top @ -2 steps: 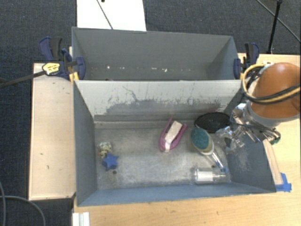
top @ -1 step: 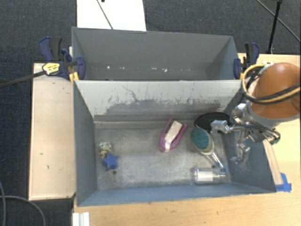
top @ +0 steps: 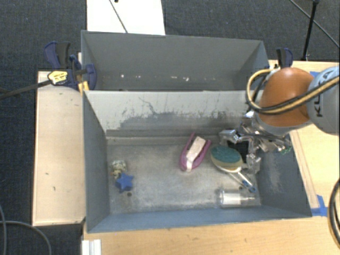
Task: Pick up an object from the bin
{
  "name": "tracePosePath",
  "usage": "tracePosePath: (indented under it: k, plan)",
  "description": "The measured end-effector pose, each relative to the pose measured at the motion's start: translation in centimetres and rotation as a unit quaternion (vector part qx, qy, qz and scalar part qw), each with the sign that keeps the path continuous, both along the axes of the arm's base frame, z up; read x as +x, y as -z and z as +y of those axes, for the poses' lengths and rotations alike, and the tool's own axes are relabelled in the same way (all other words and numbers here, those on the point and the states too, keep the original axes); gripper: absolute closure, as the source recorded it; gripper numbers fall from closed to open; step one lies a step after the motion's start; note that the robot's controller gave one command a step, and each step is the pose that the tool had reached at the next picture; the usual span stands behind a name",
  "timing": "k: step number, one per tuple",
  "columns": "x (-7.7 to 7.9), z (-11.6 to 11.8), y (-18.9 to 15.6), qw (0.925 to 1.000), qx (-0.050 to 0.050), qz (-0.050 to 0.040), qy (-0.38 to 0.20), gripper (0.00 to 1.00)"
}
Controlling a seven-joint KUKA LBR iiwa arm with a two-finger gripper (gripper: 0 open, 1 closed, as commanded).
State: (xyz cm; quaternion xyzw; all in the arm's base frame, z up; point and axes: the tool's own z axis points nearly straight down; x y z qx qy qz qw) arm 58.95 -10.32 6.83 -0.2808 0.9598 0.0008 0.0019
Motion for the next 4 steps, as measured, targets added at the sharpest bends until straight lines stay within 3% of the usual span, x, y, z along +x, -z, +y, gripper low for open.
tracePosePath:
  k: [1,2,3,4]
  plan:
    - [-0.6,-0.2,0.1,0.9999,0.000,0.0112,0.002,1.00]
    - [-1.4,0.6,-9.6,0.9994,-0.001,-0.0040,0.033,1.00]
    - [-1.5,0.6,-9.1,0.9994,-0.001,-0.0001,0.034,0.00]
    - [-0.7,-4.8,-1.0,0.9997,0.002,-0.0057,0.024,0.00]
